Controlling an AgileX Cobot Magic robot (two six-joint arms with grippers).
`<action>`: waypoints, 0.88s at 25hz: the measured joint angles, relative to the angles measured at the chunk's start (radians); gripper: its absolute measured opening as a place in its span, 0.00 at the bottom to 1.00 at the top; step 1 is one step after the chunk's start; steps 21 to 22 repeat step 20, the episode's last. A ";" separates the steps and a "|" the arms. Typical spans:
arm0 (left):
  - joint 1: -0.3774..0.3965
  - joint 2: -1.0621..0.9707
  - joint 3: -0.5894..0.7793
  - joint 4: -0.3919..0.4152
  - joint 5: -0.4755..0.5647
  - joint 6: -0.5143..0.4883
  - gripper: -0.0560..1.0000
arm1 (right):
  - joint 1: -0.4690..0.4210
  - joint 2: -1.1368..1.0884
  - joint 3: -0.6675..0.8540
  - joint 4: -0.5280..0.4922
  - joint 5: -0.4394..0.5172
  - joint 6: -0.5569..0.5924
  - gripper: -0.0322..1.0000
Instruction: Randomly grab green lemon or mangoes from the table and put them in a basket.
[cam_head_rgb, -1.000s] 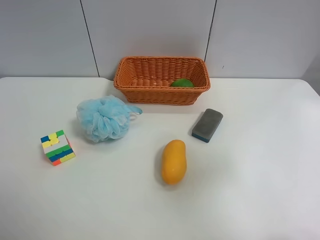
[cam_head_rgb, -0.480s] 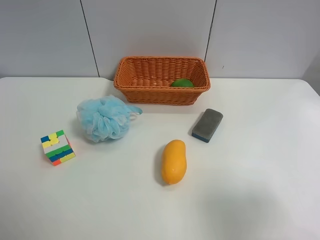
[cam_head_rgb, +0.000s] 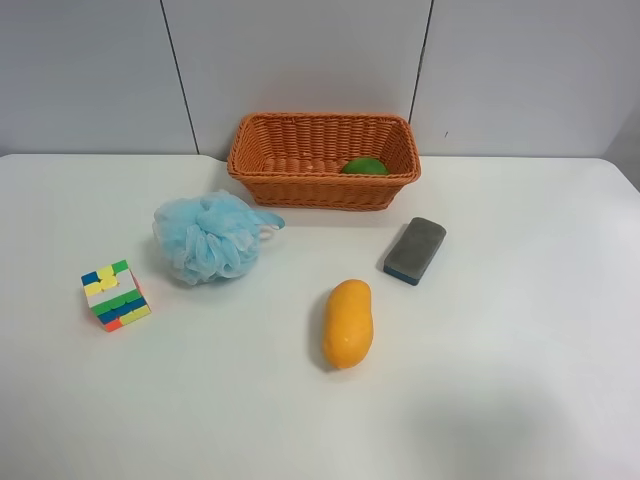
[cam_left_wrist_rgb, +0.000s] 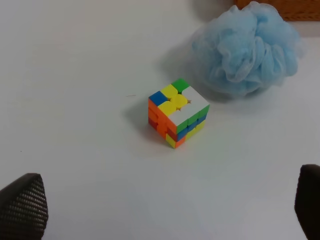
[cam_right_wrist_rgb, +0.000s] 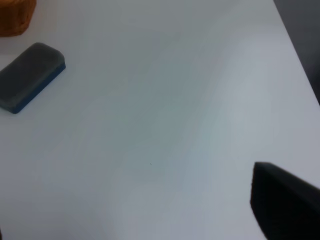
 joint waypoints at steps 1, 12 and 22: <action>0.000 0.000 0.000 0.000 0.000 0.000 0.99 | 0.000 0.000 0.000 0.000 0.000 0.000 0.99; 0.000 0.000 0.000 0.000 0.000 0.000 0.99 | 0.000 0.000 0.001 0.000 0.000 0.000 0.99; 0.000 0.000 0.000 0.000 0.000 0.000 0.99 | 0.000 0.000 0.002 0.000 0.000 0.000 0.99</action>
